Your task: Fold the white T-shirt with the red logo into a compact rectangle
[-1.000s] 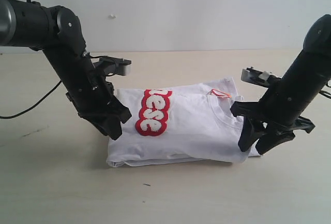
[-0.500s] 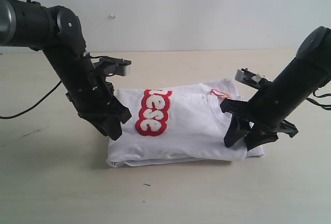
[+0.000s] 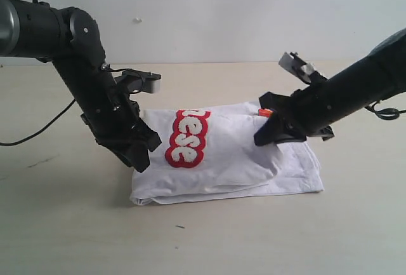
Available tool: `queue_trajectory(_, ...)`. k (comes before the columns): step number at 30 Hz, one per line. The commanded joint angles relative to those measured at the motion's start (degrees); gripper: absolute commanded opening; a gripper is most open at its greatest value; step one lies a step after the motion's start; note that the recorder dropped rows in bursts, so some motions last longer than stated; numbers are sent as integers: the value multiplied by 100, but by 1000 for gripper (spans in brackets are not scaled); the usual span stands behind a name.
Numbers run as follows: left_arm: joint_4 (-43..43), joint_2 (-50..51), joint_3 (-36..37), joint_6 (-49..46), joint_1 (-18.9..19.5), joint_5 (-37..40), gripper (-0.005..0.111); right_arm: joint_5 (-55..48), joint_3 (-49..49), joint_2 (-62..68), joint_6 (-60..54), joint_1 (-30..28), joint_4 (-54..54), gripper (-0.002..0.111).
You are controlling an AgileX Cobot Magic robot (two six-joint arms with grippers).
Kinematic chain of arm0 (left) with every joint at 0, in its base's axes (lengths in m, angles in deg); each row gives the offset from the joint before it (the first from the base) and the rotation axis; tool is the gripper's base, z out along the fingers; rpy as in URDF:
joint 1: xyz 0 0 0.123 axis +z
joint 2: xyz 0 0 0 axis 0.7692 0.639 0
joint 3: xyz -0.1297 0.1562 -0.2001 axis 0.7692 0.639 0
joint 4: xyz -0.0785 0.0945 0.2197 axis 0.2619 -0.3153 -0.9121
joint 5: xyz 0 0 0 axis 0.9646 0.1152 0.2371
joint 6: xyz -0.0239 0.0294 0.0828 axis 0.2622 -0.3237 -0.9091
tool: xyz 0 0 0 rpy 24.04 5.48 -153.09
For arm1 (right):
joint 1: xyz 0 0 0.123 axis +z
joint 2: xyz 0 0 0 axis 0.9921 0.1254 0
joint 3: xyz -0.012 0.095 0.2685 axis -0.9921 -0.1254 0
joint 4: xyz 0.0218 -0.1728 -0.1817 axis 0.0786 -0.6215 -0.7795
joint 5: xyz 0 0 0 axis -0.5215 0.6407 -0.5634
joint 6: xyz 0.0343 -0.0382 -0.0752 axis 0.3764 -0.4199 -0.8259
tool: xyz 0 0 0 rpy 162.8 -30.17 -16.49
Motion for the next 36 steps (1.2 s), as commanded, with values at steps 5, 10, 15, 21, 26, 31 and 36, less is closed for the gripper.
queue_trajectory(5,95,-11,22,3,13,22,31,-849,724,-280,-1254,16,1215,0)
queue_trajectory(10,130,-11,22,3,13,-39,31,-1291,1485,-280,-1194,16,1293,0)
queue_trajectory(15,292,61,22,-64,13,-80,31,-1257,2090,-280,-1078,16,1181,0)
queue_trajectory(21,425,386,22,-168,13,-194,31,-581,2192,-120,-80,16,-619,0)
queue_trajectory(26,440,557,22,-204,13,-269,31,-752,2129,351,1050,16,-2209,0)
queue_trajectory(31,516,571,22,-204,13,-228,31,-480,2066,819,1150,16,-2287,0)
queue_trajectory(36,516,571,22,-204,13,-3,31,14,2081,985,1863,16,-3121,16)
